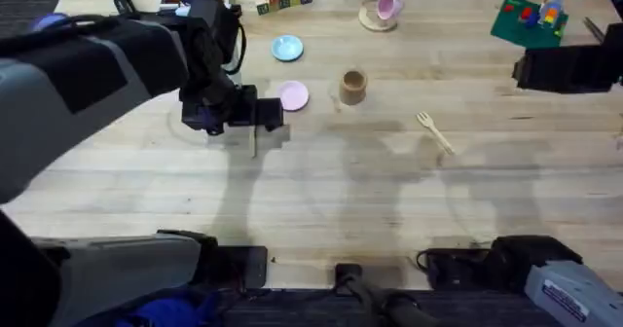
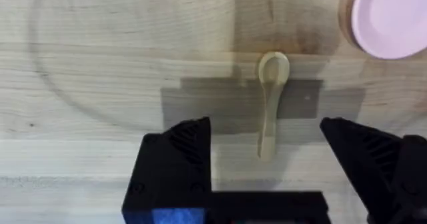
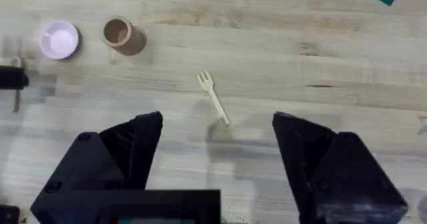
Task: Pick up a utensil and set it on the pink plate, then put the other utensil in the container.
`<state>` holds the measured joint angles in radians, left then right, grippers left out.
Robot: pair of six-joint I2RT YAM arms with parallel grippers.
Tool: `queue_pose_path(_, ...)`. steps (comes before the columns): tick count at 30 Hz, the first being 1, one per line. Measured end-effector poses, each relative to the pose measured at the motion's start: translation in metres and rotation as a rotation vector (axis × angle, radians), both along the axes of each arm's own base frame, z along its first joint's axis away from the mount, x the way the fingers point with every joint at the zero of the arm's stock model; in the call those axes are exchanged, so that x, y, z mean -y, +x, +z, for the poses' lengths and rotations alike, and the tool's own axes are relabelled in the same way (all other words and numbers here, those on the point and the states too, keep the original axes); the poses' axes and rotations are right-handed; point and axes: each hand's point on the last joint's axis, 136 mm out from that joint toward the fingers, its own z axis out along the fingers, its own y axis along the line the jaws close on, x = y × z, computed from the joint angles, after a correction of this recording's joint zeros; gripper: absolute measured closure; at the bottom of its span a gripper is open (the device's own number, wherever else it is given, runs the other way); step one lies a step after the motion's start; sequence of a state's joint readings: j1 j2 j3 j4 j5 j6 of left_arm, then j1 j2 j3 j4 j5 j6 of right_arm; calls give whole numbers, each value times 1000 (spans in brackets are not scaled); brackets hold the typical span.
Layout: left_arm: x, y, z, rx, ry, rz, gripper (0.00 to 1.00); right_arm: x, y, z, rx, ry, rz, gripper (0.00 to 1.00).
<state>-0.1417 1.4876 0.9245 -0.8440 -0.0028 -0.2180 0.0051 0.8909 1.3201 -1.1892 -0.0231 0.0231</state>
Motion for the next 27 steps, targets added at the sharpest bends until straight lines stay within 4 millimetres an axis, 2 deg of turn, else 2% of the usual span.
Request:
queue_pose_path(10, -3, 2, 0, 6, 16, 3, 6, 0, 0, 0, 0, 0, 0, 6)
queue_pose_path(16, -3, 2, -19, -47, 23, 2, 6, 0, 0, 0, 0, 0, 0, 5)
queue_pose_path(27, -1, 6, -21, -50, 19, 1, 11, 0, 0, 0, 0, 0, 0, 6)
